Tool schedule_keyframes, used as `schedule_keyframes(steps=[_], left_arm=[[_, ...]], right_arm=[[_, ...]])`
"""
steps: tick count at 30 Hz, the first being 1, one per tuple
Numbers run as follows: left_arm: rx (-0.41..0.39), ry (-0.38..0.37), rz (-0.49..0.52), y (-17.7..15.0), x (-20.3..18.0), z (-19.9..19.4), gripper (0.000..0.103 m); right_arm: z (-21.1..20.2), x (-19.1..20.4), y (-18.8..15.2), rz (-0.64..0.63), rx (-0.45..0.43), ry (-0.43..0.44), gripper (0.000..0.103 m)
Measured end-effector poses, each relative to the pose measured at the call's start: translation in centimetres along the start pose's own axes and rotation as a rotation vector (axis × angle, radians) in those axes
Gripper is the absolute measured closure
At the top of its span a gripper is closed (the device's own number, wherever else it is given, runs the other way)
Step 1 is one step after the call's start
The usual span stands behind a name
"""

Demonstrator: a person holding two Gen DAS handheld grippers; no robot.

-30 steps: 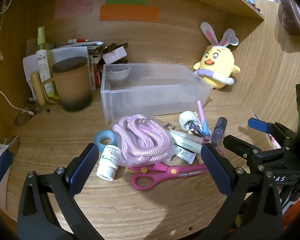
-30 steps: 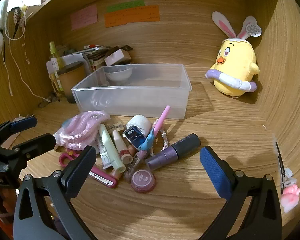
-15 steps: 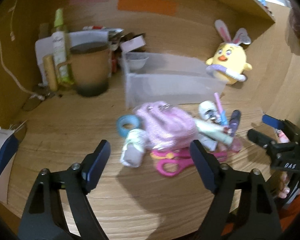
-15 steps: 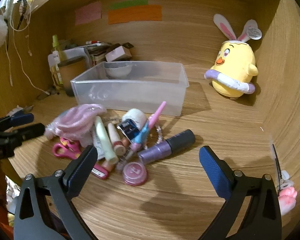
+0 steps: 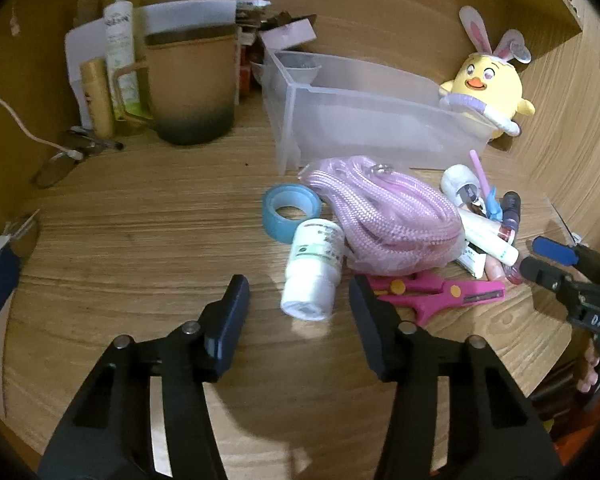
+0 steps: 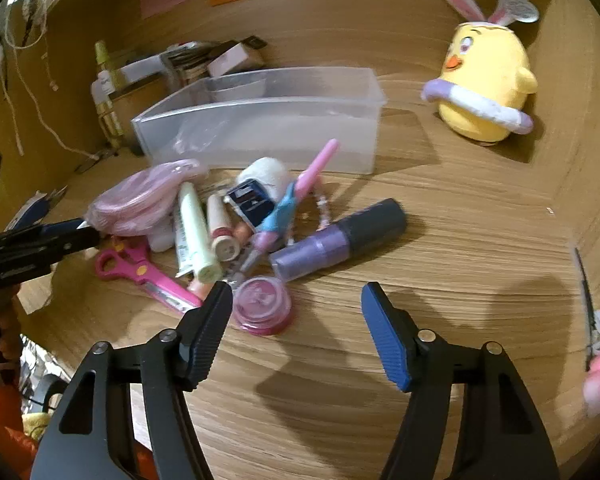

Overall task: Organize objects
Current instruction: 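Grasp the white pill bottle with left tool while right tool grasps the pink compact, then carry pill bottle and pink compact into the clear box and release both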

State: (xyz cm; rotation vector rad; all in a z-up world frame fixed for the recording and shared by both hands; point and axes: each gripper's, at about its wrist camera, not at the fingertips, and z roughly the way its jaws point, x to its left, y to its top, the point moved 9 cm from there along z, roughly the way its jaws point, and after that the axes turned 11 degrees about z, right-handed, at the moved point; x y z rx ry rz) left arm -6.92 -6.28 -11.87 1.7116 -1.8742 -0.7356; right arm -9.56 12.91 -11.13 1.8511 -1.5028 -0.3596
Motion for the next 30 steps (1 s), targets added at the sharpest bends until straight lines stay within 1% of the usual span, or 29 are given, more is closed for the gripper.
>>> schedule_keyframes(steps=[1, 2, 3, 4, 5, 6, 7, 8, 11, 15, 20, 24, 28, 30], left_arm=[[0.003, 0.001, 0.001, 0.1, 0.0, 0.2, 0.054], [0.007, 0.004, 0.002, 0.2, 0.0, 0.4, 0.058], [0.008, 0.011, 0.004, 0.4, 0.0, 0.5, 0.060], [0.008, 0.005, 0.005, 0.5, 0.0, 0.7, 0.062], [0.004, -0.005, 0.005, 0.6, -0.1, 0.7, 0.067], [0.001, -0.009, 0.001, 0.7, -0.1, 0.9, 0.069], [0.001, -0.009, -0.001, 0.8, -0.1, 1.0, 0.071], [-0.004, -0.006, -0.005, 0.8, 0.0, 1.1, 0.074], [-0.012, -0.002, -0.015, 0.8, 0.1, 1.0, 0.074], [-0.014, 0.022, -0.036, 0.3, 0.7, 0.4, 0.074], [-0.037, 0.041, -0.074, 0.2, 2.1, -0.9, 0.074], [-0.081, 0.063, -0.083, 1.5, 2.9, -2.5, 0.074], [-0.141, 0.072, -0.068, 3.9, 3.0, -3.8, 0.074], [-0.173, 0.070, -0.056, 5.3, 2.8, -4.4, 0.074]], right_arm=[[0.2, 0.4, -0.1, -0.009, 0.008, 0.012, 0.045], [0.3, 0.5, -0.2, -0.014, 0.016, 0.016, 0.051], [0.5, 0.6, -0.3, -0.017, 0.022, 0.017, 0.054], [0.7, 0.8, -0.4, -0.020, 0.030, 0.020, 0.061], [1.0, 0.8, -0.5, -0.018, 0.040, 0.028, 0.064], [1.0, 0.9, -0.5, -0.019, 0.033, 0.027, 0.066], [1.0, 0.9, -0.5, -0.017, 0.035, 0.030, 0.070], [1.0, 0.9, -0.4, -0.015, 0.037, 0.038, 0.072], [0.9, 0.7, -0.5, -0.006, 0.035, 0.032, 0.072], [0.5, -0.1, -0.4, 0.011, 0.027, 0.013, 0.072], [-0.5, -1.0, 0.8, 0.035, -0.012, -0.003, 0.072], [-1.4, -1.0, 2.5, 0.023, -0.066, -0.020, 0.072], [-2.4, -1.2, 4.8, 0.011, -0.149, -0.060, 0.072], [-2.6, -1.1, 6.2, 0.016, -0.175, -0.056, 0.072]])
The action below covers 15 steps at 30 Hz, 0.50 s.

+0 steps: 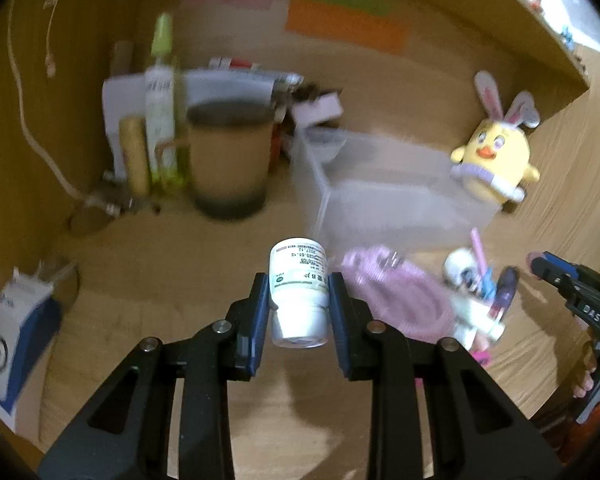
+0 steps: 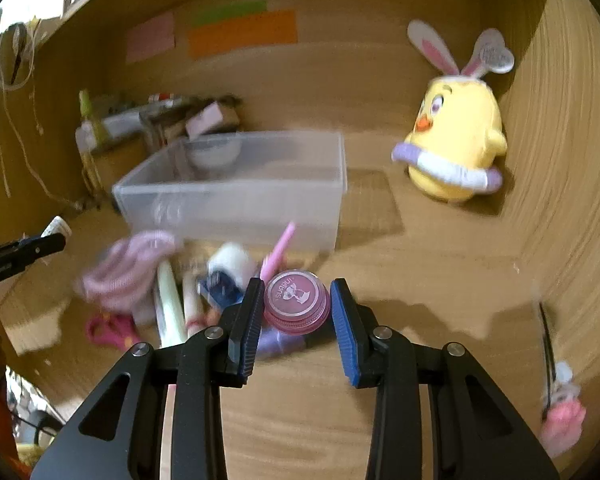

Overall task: Organize objects
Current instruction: 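Carry pill bottle and pink compact into the clear box and release both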

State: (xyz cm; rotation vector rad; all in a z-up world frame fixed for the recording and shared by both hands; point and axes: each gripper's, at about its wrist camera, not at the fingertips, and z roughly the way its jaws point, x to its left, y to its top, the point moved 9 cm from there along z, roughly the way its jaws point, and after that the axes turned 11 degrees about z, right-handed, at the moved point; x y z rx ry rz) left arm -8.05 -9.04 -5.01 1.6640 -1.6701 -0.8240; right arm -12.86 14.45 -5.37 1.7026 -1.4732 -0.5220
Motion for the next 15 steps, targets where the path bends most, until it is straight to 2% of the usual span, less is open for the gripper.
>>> schedule_keyframes(steps=[5, 8, 12, 15], left_arm=[[-0.063, -0.022, 0.033, 3.4, -1.1, -0.4, 0.074], [-0.088, -0.037, 0.061, 5.4, -2.0, -0.2, 0.074], [-0.102, -0.057, 0.104, 8.0, -3.3, 0.6, 0.074], [-0.098, -0.042, 0.126, 9.3, -3.8, 1.7, 0.074]], right_arm=[[-0.1, 0.7, 3.4, -0.016, -0.069, -0.016, 0.072], [-0.2, 1.7, 5.4, -0.030, -0.096, 0.005, 0.072], [0.2, 3.2, 7.7, -0.051, -0.120, 0.027, 0.072], [1.0, 4.4, 9.0, -0.057, -0.111, 0.054, 0.072]])
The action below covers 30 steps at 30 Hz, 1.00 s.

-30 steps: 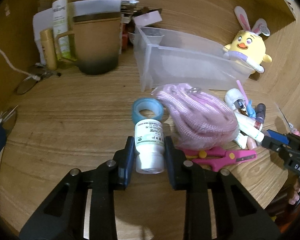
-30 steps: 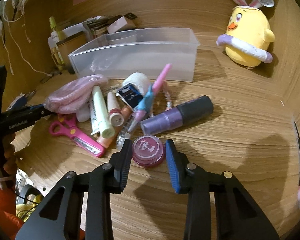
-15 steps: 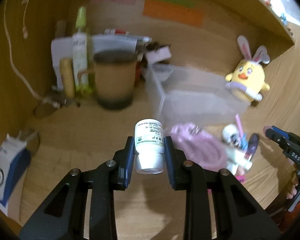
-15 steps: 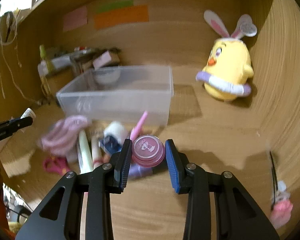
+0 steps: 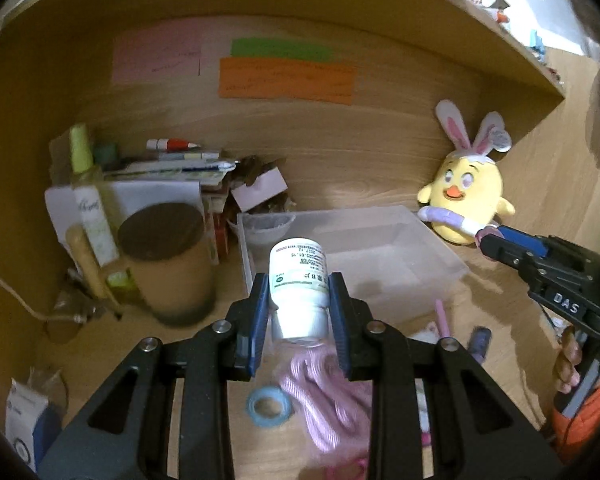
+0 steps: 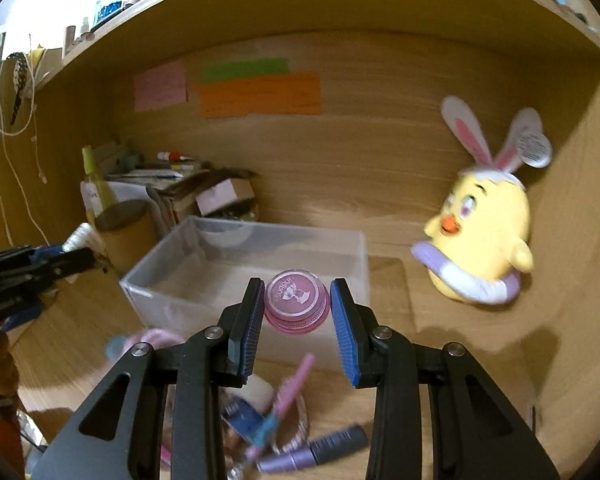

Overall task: Organize objects
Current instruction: 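Carry pill bottle and pink compact into the clear box and release both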

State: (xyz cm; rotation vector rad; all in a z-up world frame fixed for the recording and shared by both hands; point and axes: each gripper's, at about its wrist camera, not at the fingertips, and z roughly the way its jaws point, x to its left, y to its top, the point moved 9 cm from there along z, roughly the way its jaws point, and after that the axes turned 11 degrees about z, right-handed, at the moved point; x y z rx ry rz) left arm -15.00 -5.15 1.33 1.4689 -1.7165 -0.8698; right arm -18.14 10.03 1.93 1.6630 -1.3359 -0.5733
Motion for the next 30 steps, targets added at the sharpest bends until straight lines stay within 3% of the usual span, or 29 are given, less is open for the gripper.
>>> schedule_keyframes(steps=[7, 10, 19, 24, 30], left_arm=[[0.097, -0.045, 0.026, 0.8, -0.9, 4.9, 0.074], [0.174, -0.097, -0.001, 0.4, -1.0, 7.4, 0.074], [0.325, -0.141, -0.002, -0.8, -0.8, 12.1, 0.074], [0.346, -0.161, 0.029, -1.3, -1.4, 12.9, 0.074], [0.309, -0.134, 0.072, -0.9, -1.8, 12.2, 0.074]], right_arm=[[2.9, 1.8, 1.0, -0.030, 0.050, 0.017, 0.072], [5.0, 2.1, 0.8, -0.042, 0.103, 0.016, 0.072], [11.0, 2.4, -1.0, -0.094, 0.257, -0.015, 0.072], [12.9, 2.3, -2.3, -0.111, 0.329, -0.030, 0.072], [13.8, 2.6, -3.1, -0.123, 0.360, -0.037, 0.072]])
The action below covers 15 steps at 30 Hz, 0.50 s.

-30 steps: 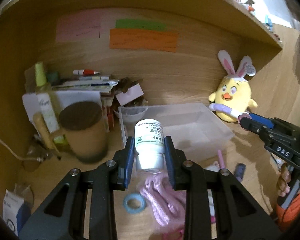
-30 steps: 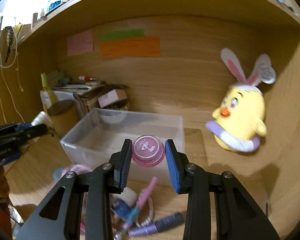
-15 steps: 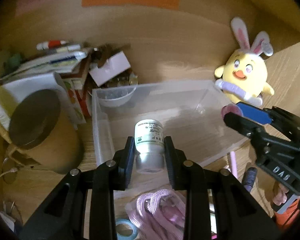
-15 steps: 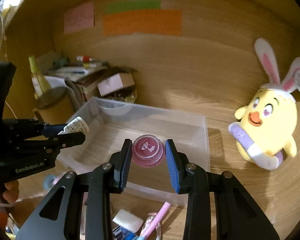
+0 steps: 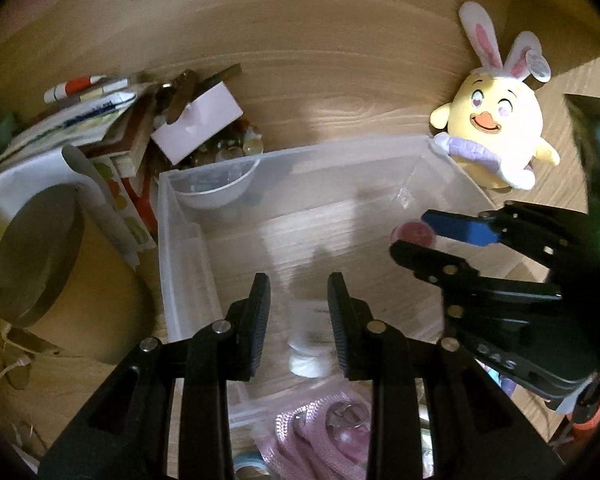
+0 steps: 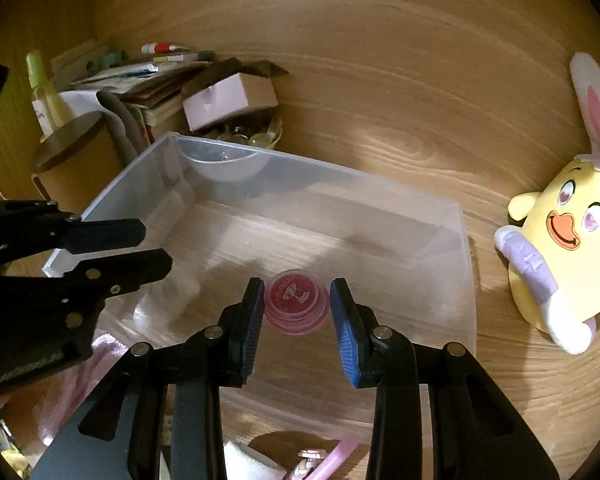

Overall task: Organize objects
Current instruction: 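Carry pill bottle and pink compact into the clear box and release both, then grasp the blue tape roll with left tool while right tool grasps the purple tube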

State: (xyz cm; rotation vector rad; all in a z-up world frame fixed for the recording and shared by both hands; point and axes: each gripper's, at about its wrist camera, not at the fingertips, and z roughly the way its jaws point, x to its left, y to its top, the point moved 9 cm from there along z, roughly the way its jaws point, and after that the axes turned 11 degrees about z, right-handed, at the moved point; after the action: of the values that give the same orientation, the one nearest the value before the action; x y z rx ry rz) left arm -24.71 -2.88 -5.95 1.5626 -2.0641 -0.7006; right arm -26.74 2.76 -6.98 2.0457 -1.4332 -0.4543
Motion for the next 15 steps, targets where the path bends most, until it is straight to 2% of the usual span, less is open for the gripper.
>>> schedule_keyframes(steps=[3, 4, 6, 10, 12, 13, 14, 15], left_arm=[[-0.026, 0.021, 0.011, 0.1, 0.1, -0.9, 0.070], [-0.037, 0.024, 0.013, 0.2, 0.1, -1.3, 0.067], [-0.068, 0.036, 0.012, 0.2, 0.3, -2.3, 0.053], [-0.121, 0.082, 0.024, 0.4, 0.6, -4.2, 0.043], [-0.151, 0.117, 0.032, 0.2, 0.9, -5.6, 0.032], [-0.167, 0.135, 0.035, 0.1, 1.0, -6.3, 0.028], [-0.182, 0.151, 0.037, -0.1, 1.2, -7.0, 0.021], [-0.202, 0.172, 0.036, -0.4, 1.4, -7.9, 0.014]], right_arm=[[0.1, 0.0, 0.1, 0.009, 0.004, 0.003, 0.068], [-0.1, -0.1, 0.2, 0.012, -0.002, 0.001, 0.064], [-0.6, -0.2, 0.4, 0.020, -0.021, -0.003, 0.056], [-2.4, -0.5, 0.6, 0.032, -0.071, -0.016, 0.048], [-3.7, -0.8, 0.6, 0.035, -0.096, -0.022, 0.045], [-4.3, -0.9, 0.5, 0.037, -0.108, -0.023, 0.041], [-5.1, -1.0, 0.4, 0.041, -0.120, -0.024, 0.034], [-5.7, -1.2, 0.3, 0.046, -0.133, -0.026, 0.032]])
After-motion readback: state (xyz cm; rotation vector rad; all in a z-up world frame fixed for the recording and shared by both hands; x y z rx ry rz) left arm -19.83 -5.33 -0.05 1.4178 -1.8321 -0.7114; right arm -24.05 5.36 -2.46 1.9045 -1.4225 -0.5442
